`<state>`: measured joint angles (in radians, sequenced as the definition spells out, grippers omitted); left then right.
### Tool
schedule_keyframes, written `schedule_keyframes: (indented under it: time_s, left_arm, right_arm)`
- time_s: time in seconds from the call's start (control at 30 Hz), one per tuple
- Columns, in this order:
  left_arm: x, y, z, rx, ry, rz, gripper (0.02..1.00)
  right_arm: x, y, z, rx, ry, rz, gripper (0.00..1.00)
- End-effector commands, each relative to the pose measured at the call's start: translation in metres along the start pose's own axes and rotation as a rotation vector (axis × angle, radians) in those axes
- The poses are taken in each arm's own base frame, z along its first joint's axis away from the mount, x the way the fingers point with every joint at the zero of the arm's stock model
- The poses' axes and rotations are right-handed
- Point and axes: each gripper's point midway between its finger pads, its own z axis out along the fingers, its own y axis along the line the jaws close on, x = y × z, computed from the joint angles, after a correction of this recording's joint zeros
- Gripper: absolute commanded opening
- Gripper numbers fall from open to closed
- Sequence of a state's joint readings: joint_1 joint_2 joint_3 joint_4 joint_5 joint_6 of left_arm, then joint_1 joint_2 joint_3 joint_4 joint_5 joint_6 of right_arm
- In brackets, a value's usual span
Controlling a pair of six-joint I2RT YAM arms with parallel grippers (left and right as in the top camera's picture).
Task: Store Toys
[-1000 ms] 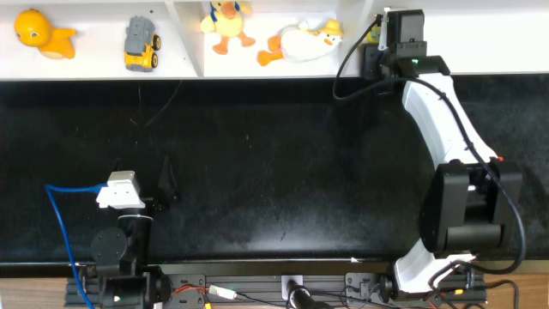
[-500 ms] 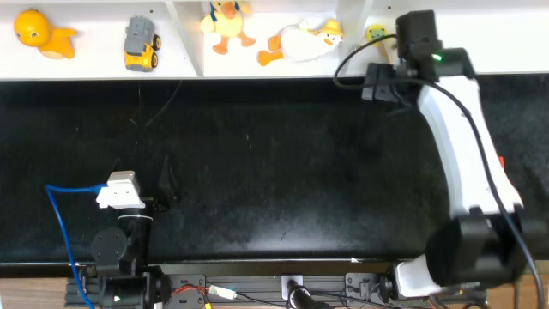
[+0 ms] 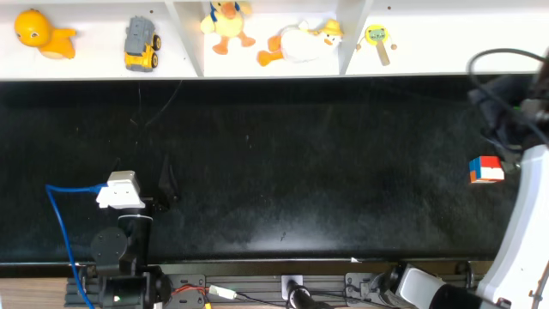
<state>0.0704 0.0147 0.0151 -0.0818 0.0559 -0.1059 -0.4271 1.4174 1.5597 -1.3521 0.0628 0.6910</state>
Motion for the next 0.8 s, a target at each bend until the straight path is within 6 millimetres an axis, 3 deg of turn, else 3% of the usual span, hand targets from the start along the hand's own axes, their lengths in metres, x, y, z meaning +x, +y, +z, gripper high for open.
schedule_keyframes:
  time_s: [0.03,0.23,0.57,0.8]
  left_arm:
    - [0.000,0.000,0.000,-0.003,-0.007,-0.015,0.998]
    - [0.000,0.000,0.000,-0.003,-0.007,-0.015,0.998]
    - [0.000,0.000,0.000,-0.003,-0.007,-0.014,0.998]
    - [0.000,0.000,0.000,-0.003,-0.007,-0.014,0.996]
  right_arm:
    - [-0.015,-0.035,0.023,0.084,0.018,0.174,0.998]
    - [-0.026,-0.073,0.064,0.181,0.065,0.304,0.998]
    - [-0.021,-0.086,0.124,0.284,0.164,0.335,0.998]
    - [-0.016,-0.100,0.152,0.374,0.203,0.321,0.996]
